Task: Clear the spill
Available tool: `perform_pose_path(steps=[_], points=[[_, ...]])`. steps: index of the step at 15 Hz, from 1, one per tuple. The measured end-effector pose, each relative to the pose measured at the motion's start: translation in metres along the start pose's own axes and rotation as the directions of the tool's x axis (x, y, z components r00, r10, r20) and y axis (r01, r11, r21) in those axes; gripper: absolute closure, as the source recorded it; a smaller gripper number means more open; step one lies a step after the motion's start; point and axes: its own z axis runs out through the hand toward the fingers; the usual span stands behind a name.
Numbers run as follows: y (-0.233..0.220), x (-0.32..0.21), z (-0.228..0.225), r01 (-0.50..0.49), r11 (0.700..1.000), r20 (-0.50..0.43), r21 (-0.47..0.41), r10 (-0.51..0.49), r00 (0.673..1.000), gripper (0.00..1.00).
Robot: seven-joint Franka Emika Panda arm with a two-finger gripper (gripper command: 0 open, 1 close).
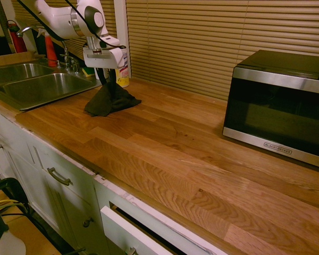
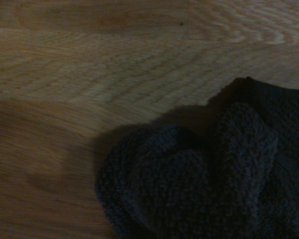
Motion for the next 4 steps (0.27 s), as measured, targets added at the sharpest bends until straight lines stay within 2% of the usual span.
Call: perform_pose_path(steps=[4], points=[[0.013,-0.002,-0.048,-0.014,1.000,-0.032,0.026,0.015,0.999,0.00]])
